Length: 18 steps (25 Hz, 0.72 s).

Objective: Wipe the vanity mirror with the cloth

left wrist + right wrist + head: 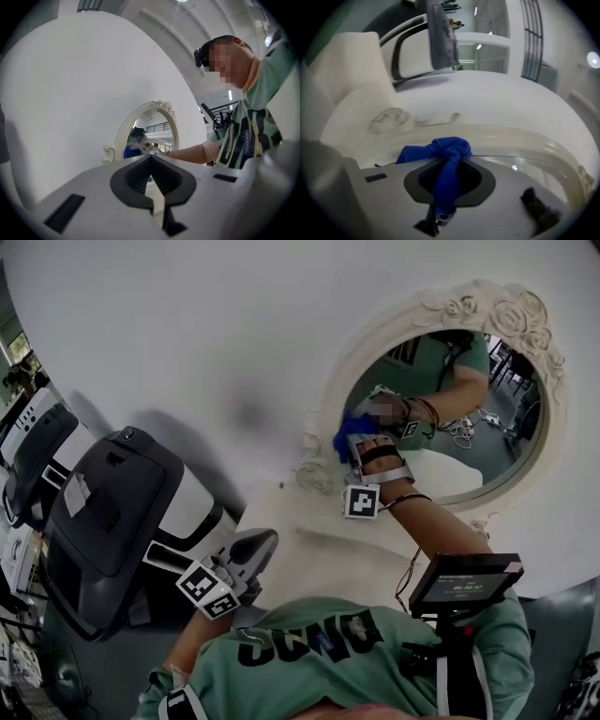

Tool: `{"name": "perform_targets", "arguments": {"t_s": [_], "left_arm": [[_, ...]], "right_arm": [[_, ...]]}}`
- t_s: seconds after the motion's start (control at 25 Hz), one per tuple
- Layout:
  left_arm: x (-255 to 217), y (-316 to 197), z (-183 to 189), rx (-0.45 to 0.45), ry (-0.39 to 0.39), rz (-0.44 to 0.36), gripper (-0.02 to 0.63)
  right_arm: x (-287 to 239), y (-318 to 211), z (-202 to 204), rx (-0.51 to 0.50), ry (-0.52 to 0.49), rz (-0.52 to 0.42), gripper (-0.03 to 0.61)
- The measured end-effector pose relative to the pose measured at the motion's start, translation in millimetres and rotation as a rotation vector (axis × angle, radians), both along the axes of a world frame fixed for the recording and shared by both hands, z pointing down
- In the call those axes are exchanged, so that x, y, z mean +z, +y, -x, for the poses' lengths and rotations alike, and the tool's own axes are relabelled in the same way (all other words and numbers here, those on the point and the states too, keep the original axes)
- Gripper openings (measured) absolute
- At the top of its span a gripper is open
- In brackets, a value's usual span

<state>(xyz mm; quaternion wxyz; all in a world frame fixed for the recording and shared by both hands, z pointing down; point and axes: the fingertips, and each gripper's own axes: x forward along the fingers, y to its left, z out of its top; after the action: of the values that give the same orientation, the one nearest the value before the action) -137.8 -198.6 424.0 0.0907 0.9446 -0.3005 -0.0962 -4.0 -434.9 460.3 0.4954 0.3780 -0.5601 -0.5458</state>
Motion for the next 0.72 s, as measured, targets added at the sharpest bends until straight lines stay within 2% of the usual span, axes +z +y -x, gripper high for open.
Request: {"name": "perform_targets", "arguments": {"t_s": [0.12,0.32,0.56,0.72], "left_arm": [[7,-3,5,-0.013,0.002,0.026,0.009],[20,-3,4,-0.004,0.0,0.068,0.009],[22,-1,-4,0.015,0.003,0.07,0.009],[12,-4,-4,0.022,0.006,0.036,0.009]], "right_arm": [[99,13,-24,-0.002,0.08,0.169,0.05],[163,28,-87,0.115,0.288,0.269,0.048],[175,29,-93,0.15,0.273,0.313,0.048],[180,27,-86,0.15,0.187,0.364,0.049]]}}
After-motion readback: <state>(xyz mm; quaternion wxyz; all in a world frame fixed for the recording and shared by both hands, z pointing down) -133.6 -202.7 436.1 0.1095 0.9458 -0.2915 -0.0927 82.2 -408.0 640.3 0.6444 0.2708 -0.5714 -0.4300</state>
